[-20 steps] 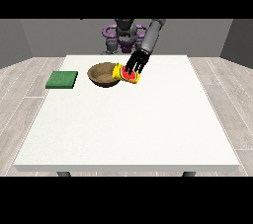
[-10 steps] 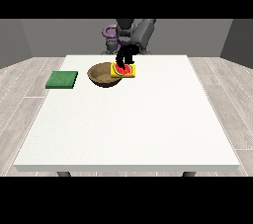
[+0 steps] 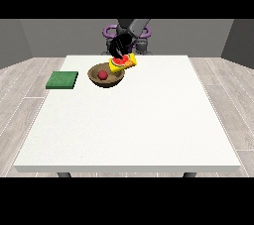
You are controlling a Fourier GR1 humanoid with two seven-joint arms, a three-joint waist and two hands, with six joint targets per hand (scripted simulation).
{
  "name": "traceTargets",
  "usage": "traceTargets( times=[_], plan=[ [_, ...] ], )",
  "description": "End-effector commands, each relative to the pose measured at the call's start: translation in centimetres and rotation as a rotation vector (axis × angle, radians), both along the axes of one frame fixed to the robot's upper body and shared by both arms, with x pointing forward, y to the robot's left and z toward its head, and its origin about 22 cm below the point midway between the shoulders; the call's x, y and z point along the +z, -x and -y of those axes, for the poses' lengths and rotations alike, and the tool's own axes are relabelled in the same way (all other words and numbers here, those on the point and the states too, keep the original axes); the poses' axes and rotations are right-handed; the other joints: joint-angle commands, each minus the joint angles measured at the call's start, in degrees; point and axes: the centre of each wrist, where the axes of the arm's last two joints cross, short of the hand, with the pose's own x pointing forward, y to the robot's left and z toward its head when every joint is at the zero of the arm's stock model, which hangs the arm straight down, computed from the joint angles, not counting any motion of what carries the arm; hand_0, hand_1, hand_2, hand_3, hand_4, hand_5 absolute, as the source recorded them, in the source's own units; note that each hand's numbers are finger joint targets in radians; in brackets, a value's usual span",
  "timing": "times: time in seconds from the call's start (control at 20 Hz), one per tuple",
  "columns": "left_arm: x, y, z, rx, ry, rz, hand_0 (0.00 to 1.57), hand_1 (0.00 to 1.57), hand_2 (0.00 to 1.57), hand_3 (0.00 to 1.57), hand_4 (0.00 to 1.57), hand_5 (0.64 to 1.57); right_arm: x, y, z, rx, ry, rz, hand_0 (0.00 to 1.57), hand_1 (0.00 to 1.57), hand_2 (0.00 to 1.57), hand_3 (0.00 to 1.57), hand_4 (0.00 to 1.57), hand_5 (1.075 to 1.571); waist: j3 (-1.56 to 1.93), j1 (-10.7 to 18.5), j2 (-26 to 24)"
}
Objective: Pick the cup and pour the ball into the bowl, then pick the bowl and place it on the pad
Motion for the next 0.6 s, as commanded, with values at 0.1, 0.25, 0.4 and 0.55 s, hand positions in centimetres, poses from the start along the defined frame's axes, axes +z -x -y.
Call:
traceTargets(
  times=[0.1, 0.25, 0.4, 0.55],
  plan=[
    [-0.3, 0.9, 1.7, -0.012, -0.048, 0.008, 1.5, 1.5, 1.57, 1.57, 1.06, 1.506, -0.1, 0.6, 0.9, -0.011, -0.008, -0.013, 0.0, 0.0, 0.0, 0.0, 0.38, 1.565, -0.1, 1.16, -0.34],
    [0.2, 0.7, 0.9, 0.03, 0.35, -0.076, 1.42, 1.42, 1.57, 1.57, 0.94, 1.51, -1.0, 0.9, 1.9, -0.042, -0.004, -0.032, 0.0, 0.0, 0.0, 0.0, 0.38, 1.564, -0.19, 3.43, -1.5],
    [1.8, -0.6, -2.6, 0.094, 0.585, -0.054, 0.71, 0.71, 1.36, 1.28, 1.1, 1.464, -1.5, 1.8, 2.1, -0.076, 0.005, -0.057, 0.0, 0.0, 0.0, 0.0, 0.38, 1.564, -0.28, 4.33, -3.44],
    [1.8, -0.6, -6.0, 0.141, 0.815, -0.011, 1.19, 1.19, 1.57, 1.57, 0.74, 1.57, -1.5, 2.2, 2.6, -0.111, -0.001, -0.034, 0.0, 0.0, 0.0, 0.0, 0.36, 1.564, -0.4, 6.74, -1.86]
  ],
)
